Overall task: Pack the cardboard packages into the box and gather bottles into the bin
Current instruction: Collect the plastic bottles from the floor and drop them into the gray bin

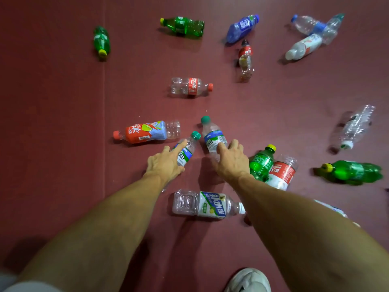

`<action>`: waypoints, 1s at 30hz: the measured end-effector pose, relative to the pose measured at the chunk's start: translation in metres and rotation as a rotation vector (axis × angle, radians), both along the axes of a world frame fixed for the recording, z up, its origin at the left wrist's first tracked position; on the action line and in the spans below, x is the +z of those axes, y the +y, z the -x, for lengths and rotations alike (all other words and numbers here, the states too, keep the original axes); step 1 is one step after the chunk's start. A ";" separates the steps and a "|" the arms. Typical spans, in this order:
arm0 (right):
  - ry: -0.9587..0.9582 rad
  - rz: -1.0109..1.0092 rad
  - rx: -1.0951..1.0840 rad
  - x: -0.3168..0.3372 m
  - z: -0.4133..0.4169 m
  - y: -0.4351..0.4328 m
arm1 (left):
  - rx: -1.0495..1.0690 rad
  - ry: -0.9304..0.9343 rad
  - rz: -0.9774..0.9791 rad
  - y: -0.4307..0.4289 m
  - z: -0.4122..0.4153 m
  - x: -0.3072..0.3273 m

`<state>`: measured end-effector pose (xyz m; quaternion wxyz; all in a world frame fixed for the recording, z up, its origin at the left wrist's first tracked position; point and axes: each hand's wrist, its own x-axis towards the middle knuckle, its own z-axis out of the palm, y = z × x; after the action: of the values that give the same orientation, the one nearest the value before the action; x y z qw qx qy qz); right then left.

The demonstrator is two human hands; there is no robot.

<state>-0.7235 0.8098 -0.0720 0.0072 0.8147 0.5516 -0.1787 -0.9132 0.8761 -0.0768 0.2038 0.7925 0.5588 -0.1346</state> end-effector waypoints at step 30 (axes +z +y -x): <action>0.079 0.198 0.128 0.030 -0.018 0.058 | -0.132 -0.062 0.051 0.015 0.001 0.029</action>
<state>-0.7060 0.8679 -0.0421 0.0773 0.7653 0.5822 -0.2634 -0.9146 0.8911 -0.0479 0.2319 0.8259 0.4953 -0.1375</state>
